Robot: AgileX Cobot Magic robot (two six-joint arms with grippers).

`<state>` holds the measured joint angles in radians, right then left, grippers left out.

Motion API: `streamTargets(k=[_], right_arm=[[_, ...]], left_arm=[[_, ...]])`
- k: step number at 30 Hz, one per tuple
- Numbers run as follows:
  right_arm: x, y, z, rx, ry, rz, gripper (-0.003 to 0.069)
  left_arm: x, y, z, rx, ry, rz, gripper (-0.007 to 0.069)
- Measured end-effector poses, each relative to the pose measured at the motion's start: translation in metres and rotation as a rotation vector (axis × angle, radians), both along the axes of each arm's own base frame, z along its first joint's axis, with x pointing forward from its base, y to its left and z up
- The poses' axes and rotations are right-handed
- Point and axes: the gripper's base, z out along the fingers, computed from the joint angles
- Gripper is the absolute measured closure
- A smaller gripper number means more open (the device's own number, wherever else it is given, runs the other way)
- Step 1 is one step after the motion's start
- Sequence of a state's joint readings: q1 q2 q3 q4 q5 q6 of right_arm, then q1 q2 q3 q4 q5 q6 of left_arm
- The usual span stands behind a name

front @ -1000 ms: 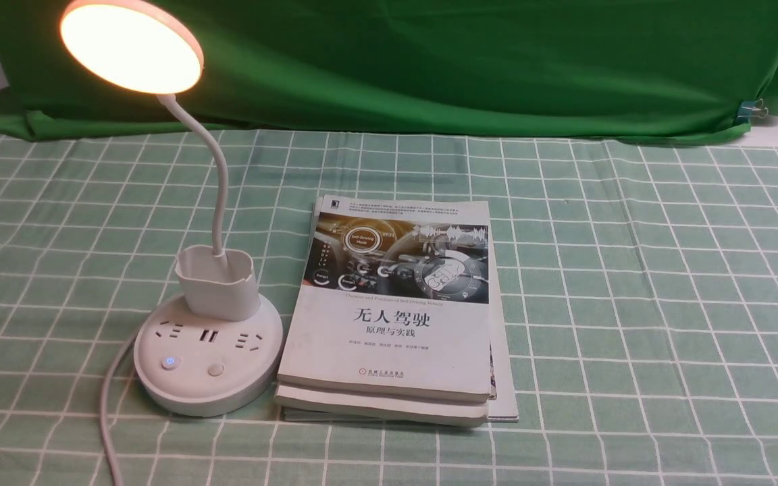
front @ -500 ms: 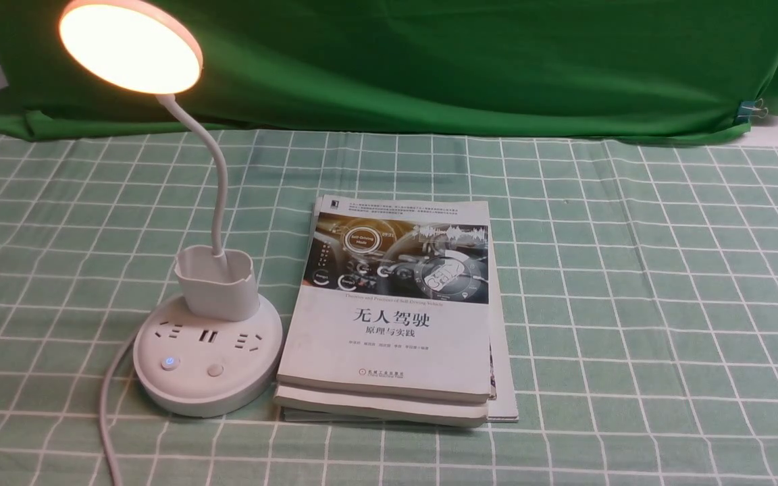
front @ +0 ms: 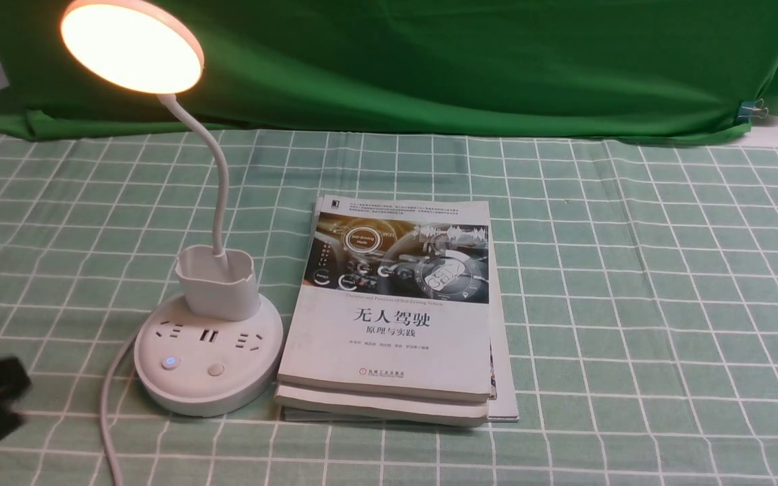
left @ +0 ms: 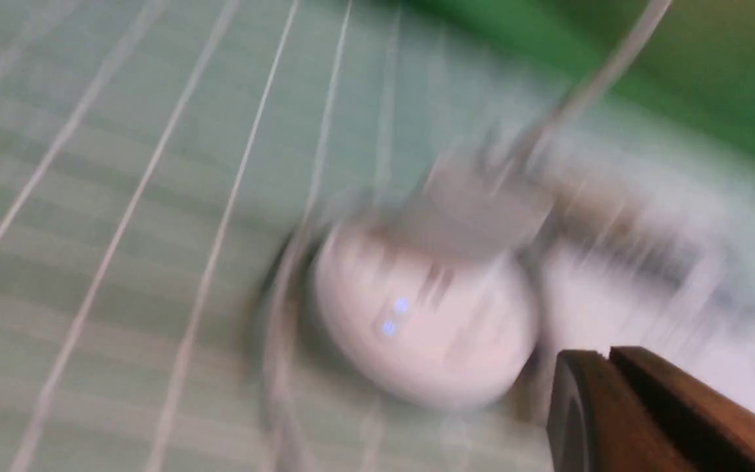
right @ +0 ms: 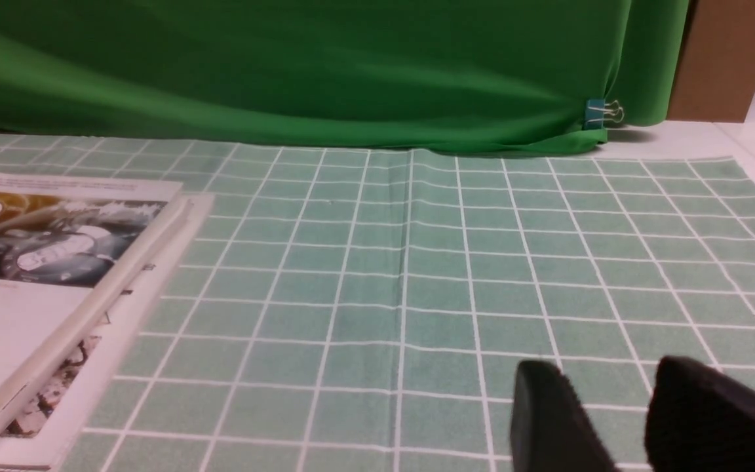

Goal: Turn off the desk lamp on the blue coffee tablecloth by hand.
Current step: 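Press the power button on the round power strip under the lamp with the left gripper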

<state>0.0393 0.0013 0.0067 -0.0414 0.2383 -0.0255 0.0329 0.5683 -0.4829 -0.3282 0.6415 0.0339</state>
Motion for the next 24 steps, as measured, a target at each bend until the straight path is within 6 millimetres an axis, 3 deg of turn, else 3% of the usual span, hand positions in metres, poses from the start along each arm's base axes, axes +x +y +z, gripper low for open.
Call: streamTargets(k=[5,6,10,16,24], right_arm=[[0.0,0.0,0.0,0.0,0.0,0.0,0.0417],[0.0,0.0,0.0,0.0,0.0,0.0,0.0417],[0.0,0.0,0.0,0.0,0.0,0.0,0.0417],[0.0,0.0,0.0,0.0,0.0,0.0,0.0417],[0.0,0.0,0.0,0.0,0.0,0.0,0.0417]], left_arm=[[0.048,0.003,-0.004,0.103,0.342,-0.095,0.0603],[0.066,0.002,-0.007,0.118,0.419,-0.127,0.0603],[0.099,-0.016,-0.018,0.168,0.521,-0.247,0.0603],[0.123,-0.056,-0.024,0.232,0.553,-0.417,0.0603],[0.143,-0.064,-0.021,0.266,0.582,-0.422,0.0603]])
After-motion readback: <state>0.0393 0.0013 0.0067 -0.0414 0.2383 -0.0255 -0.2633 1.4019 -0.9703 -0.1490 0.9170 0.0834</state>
